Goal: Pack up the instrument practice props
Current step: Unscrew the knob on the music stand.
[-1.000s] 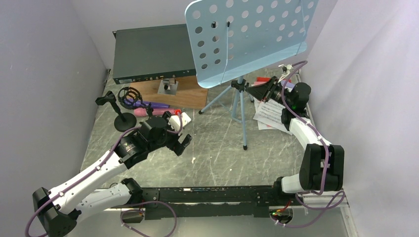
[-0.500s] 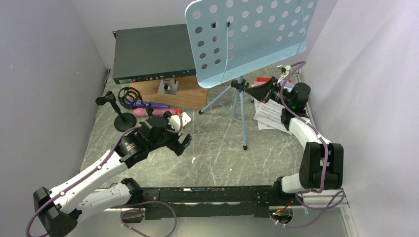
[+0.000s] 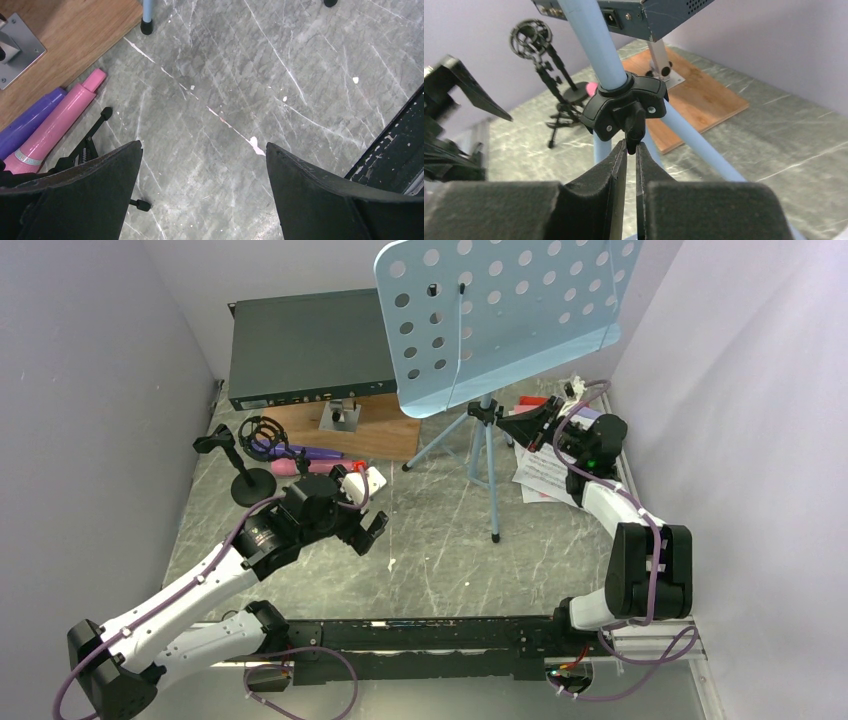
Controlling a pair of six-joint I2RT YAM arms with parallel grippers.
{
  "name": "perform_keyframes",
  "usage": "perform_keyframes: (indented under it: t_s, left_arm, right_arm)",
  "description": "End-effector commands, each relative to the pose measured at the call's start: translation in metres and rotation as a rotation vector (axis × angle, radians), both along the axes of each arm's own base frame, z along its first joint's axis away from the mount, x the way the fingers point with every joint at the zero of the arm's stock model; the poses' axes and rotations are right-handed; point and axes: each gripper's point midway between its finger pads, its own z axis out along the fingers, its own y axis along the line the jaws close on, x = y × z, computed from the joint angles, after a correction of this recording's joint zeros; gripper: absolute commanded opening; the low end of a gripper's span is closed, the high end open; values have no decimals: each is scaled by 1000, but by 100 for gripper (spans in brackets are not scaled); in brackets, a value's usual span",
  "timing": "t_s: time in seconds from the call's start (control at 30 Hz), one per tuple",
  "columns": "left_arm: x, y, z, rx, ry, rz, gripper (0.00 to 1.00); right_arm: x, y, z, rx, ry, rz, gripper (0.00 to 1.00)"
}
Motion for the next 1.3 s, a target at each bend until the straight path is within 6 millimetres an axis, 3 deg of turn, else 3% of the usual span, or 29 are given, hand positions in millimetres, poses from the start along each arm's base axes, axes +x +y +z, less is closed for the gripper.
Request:
perform_keyframes:
  t_s: [0.0,0.2,0.5,0.6,0.77,0.87,1.0,1.17,1.27]
  left_arm:
    - [0,-5,8,-23,-7,-23,100]
    - [0,-5,8,-24,-4,-25,99]
    - [0,-5,9,-29,-4,-25,99]
    - [0,-6,9,-31,-5,-27,99]
    - [0,-5,10,-33,-5,-26,100]
    - [0,-4,11,-36,-7,-25,100]
    - [0,-4,13,-42,-11,-26,100]
    - [1,-5,13,-45,-8,-28,100]
    - [1,-4,12,-46,-4,-27,100]
  right_arm:
    - [0,0,19,-149,-318,-20,0]
    - [20,-16,8,-290,-335,-155,1]
    - [30,-34,-1,-292,-236,-306,33]
    - [24,-32,-2,-260,-196,-301,38]
    - [1,-19,6,-173,-177,-205,38]
    - [-10,-19,15,-66,-74,-162,40]
    - [-16,-31,25,69,67,-183,63]
    - [-28,-33,30,216,183,-189,86]
    - [-25,-33,31,326,305,-196,93]
